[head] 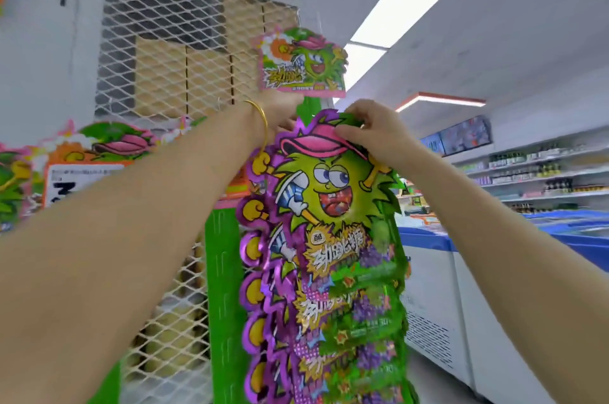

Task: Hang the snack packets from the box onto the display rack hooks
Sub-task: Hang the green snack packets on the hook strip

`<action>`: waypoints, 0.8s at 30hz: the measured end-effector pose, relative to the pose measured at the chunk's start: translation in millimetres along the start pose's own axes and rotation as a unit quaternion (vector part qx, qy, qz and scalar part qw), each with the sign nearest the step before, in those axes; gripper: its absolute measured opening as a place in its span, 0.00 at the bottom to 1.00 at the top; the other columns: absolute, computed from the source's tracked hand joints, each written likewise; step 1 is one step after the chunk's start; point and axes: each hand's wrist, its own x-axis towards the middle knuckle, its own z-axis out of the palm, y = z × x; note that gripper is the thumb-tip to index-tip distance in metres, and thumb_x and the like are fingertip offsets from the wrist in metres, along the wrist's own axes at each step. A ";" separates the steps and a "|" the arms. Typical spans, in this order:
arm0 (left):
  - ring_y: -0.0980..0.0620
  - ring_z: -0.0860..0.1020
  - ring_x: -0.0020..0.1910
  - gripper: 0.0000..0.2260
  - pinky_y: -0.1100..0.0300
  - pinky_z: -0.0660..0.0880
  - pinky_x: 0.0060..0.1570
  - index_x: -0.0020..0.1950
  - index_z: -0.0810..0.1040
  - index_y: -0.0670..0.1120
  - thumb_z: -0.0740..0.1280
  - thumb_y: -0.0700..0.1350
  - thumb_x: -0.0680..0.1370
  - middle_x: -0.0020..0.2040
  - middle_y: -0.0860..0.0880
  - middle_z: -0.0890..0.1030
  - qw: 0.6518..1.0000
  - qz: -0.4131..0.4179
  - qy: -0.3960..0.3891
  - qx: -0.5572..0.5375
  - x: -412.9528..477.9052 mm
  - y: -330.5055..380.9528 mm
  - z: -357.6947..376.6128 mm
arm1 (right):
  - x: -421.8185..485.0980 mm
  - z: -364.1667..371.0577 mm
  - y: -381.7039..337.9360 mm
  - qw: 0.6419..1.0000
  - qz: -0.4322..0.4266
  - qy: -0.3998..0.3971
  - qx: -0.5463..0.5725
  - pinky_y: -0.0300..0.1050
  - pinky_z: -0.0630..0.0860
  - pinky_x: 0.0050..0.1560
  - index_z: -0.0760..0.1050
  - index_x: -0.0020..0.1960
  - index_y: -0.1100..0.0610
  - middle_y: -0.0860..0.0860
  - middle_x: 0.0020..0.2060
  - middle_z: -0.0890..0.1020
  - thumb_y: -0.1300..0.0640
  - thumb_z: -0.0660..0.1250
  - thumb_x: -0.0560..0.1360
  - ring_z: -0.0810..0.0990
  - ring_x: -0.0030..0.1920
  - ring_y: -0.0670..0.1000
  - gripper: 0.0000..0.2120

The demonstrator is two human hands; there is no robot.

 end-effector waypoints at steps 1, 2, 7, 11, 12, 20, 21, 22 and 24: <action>0.59 0.64 0.14 0.13 0.71 0.58 0.15 0.46 0.73 0.38 0.54 0.43 0.82 0.27 0.47 0.66 1.000 -0.007 -0.003 0.010 4.0 3.3 -1.9 | 7.4 2.9 1.8 1.000 -0.009 0.011 -0.007 0.40 0.66 0.37 0.74 0.49 0.60 0.49 0.37 0.74 0.58 0.70 0.72 0.71 0.36 0.45 0.08; 0.60 0.66 0.16 0.15 0.72 0.60 0.16 0.57 0.73 0.36 0.53 0.45 0.82 0.31 0.47 0.66 1.000 -0.012 -0.006 0.021 6.9 6.0 -3.1 | 13.8 6.1 3.5 1.000 -0.014 0.022 -0.017 0.39 0.66 0.37 0.74 0.49 0.58 0.47 0.37 0.74 0.57 0.70 0.73 0.72 0.38 0.47 0.08; 0.48 0.66 0.68 0.21 0.63 0.63 0.53 0.72 0.63 0.41 0.54 0.51 0.82 0.70 0.42 0.67 0.997 -0.029 -0.011 0.075 19.8 7.5 -4.0 | 30.3 18.5 7.5 0.994 -0.008 0.058 -0.089 0.48 0.72 0.43 0.69 0.46 0.50 0.46 0.38 0.73 0.49 0.67 0.74 0.74 0.43 0.52 0.08; 0.49 0.75 0.54 0.13 0.60 0.69 0.48 0.60 0.76 0.42 0.62 0.47 0.79 0.59 0.44 0.77 0.996 -0.035 0.010 0.086 23.0 4.4 -4.4 | 28.1 21.8 1.3 0.985 -0.009 0.076 -0.157 0.44 0.64 0.40 0.71 0.53 0.52 0.46 0.41 0.73 0.46 0.64 0.76 0.72 0.42 0.50 0.11; 0.49 0.76 0.46 0.09 0.58 0.71 0.44 0.54 0.77 0.43 0.63 0.47 0.79 0.51 0.44 0.79 0.995 -0.042 0.012 0.085 22.8 3.5 -4.8 | 27.6 21.8 0.4 0.983 -0.014 0.077 -0.165 0.43 0.64 0.40 0.71 0.53 0.52 0.45 0.41 0.73 0.46 0.64 0.76 0.72 0.42 0.50 0.11; 0.53 0.70 0.38 0.08 0.70 0.71 0.36 0.43 0.73 0.43 0.59 0.43 0.81 0.42 0.46 0.73 0.993 -0.044 -0.003 0.108 23.6 6.8 -4.3 | 23.9 19.6 7.8 0.983 -0.020 0.048 -0.174 0.46 0.70 0.41 0.73 0.50 0.51 0.46 0.42 0.74 0.45 0.67 0.74 0.74 0.44 0.52 0.11; 0.51 0.71 0.41 0.07 0.64 0.72 0.43 0.47 0.74 0.42 0.59 0.42 0.81 0.42 0.46 0.73 0.995 -0.051 -0.007 0.090 22.5 6.0 -4.0 | 23.6 20.1 9.5 0.985 -0.019 0.044 -0.165 0.48 0.73 0.43 0.74 0.50 0.51 0.46 0.42 0.74 0.45 0.68 0.73 0.75 0.46 0.53 0.11; 0.50 0.71 0.41 0.07 0.61 0.71 0.43 0.46 0.73 0.42 0.59 0.42 0.81 0.40 0.46 0.73 0.996 -0.056 -0.006 0.076 22.1 5.0 -3.4 | 23.3 20.4 10.8 0.987 -0.017 0.038 -0.156 0.50 0.74 0.46 0.74 0.50 0.51 0.47 0.43 0.75 0.46 0.68 0.73 0.76 0.46 0.54 0.11; 0.52 0.69 0.36 0.10 0.62 0.68 0.36 0.40 0.70 0.42 0.59 0.42 0.81 0.35 0.48 0.69 0.996 -0.056 0.006 0.065 21.7 3.3 -2.6 | 23.0 20.2 11.6 0.989 -0.012 0.030 -0.144 0.53 0.75 0.48 0.74 0.49 0.50 0.47 0.43 0.75 0.46 0.69 0.72 0.76 0.47 0.55 0.10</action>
